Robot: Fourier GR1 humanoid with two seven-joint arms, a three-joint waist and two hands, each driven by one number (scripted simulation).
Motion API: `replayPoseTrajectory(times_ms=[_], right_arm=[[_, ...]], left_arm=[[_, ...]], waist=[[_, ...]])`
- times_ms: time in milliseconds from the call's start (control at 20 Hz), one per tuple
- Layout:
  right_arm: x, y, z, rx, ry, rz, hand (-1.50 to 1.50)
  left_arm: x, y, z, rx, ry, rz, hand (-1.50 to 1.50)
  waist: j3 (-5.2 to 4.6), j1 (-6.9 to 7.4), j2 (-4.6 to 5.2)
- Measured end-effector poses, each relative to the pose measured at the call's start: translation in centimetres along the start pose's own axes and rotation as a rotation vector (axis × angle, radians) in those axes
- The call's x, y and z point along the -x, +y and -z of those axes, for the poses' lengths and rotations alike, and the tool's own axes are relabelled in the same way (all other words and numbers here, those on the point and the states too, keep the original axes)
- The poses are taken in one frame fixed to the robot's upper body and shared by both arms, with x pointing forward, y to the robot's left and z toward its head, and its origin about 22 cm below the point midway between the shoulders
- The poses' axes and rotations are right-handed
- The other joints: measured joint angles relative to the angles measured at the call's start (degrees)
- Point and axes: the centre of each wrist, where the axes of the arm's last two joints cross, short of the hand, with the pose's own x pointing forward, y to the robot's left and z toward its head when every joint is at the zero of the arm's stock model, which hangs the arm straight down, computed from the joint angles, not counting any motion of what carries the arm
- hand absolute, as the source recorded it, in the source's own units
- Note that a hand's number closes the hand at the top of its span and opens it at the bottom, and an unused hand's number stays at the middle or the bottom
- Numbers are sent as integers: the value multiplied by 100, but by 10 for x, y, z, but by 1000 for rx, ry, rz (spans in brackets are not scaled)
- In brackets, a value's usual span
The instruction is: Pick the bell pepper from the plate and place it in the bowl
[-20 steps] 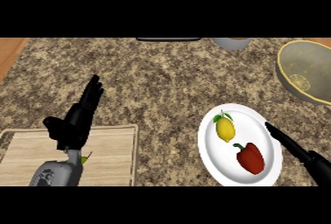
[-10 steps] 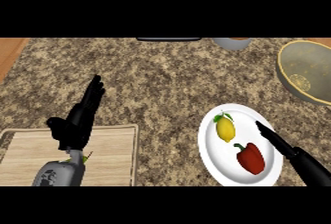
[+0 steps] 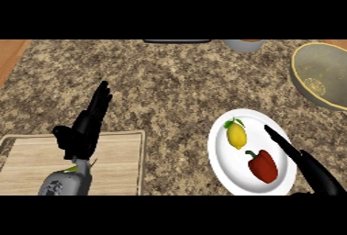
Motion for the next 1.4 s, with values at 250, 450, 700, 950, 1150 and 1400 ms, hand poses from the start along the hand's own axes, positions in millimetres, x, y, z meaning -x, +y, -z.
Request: replayPoseTrajectory(times_ms=[250,450,700,950,1150,1400], right_arm=[[13,5,10,13,45,-93,-150],[24,11,20,-17,52,-102,-150],[23,20,22,-88,-14,-190,150],[21,26,23,-127,-80,-260,150],[20,33,22,-138,-106,-237,150],[19,-7,10,-174,-166,-153,150]], left_arm=[[1,0,1,-1,-1,-6,0],[2,-1,0,3,0,-4,0],[2,2,5,2,0,-6,0],[2,5,2,0,1,0,0],[-5,4,1,-1,0,-5,0],[-9,-6,-2,-2,-3,-1,0]], waist=[[0,3,0],[-1,3,0],[-23,-1,-11],[-32,-1,-20],[-37,-5,-25],[-12,-8,-11]])
